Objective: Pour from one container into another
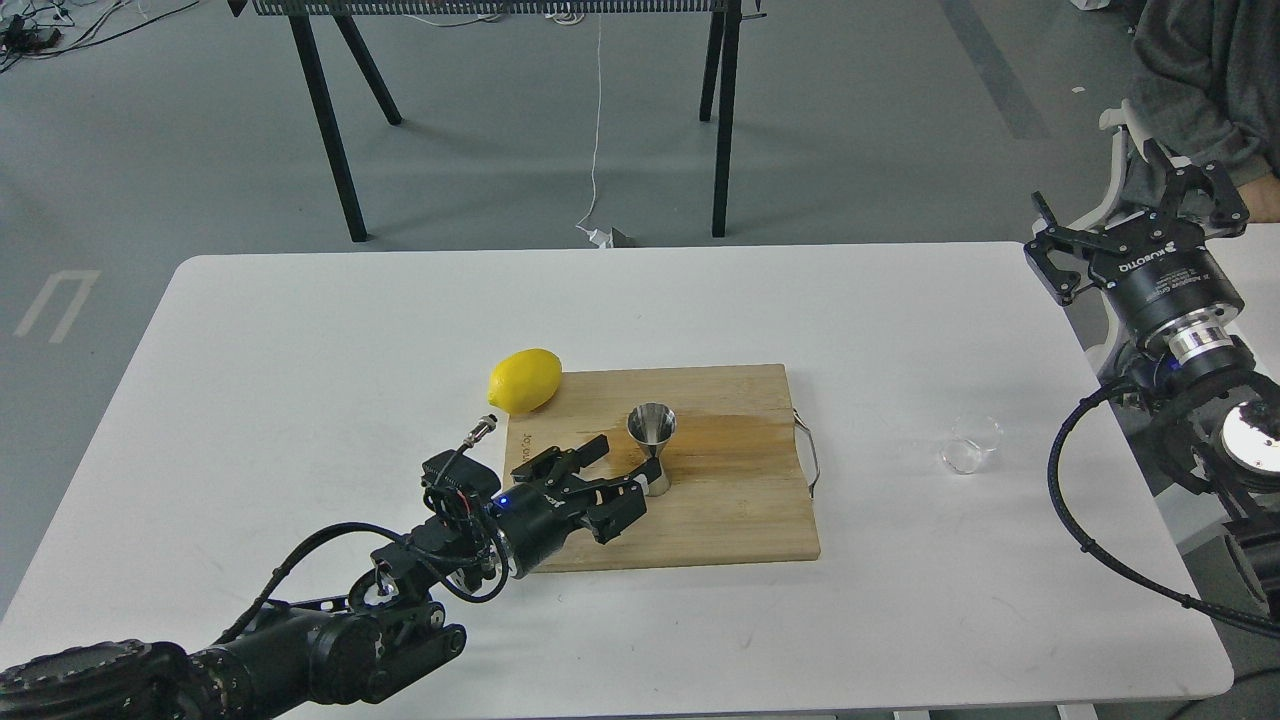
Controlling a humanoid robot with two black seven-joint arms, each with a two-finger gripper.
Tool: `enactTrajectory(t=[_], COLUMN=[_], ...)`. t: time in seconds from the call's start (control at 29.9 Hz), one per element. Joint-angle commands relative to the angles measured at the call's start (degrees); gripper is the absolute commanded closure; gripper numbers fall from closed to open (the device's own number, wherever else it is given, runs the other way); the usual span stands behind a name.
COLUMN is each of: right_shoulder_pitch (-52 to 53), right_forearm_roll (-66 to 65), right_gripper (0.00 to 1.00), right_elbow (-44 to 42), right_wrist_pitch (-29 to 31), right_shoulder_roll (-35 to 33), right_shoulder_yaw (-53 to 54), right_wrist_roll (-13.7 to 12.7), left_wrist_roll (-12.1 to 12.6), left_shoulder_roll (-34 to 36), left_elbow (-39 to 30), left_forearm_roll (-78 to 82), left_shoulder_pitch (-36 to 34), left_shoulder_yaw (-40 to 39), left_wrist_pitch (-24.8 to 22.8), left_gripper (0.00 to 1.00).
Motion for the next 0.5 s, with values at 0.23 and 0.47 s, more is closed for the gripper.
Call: enactTrajectory(t=[0.23,0.47], right_shoulder_pitch=[-0.03,-0.11], right_forearm_roll=[0.00,0.00], right_gripper=[0.01,0.01], right_elbow=[-0.02,-0.11], right_wrist_pitch=[0.00,0.00], right_shoulder_roll=[0.00,0.00], right_shoulder_yaw=[0.00,0.00], right_wrist_roll=[0.08,0.00], left_wrist_roll=[0.00,0.00], left_shoulder_roll=[1.60,9.23], left_elbow=[-0.05,-7.49], left_forearm_roll=[-0.60,-1.30], left_shoulder_pitch=[1.72,2.24], left_shoulder_yaw=[-1.31,-3.15], left_wrist_pitch=[0.00,0.00], left_gripper=[0.14,0.14])
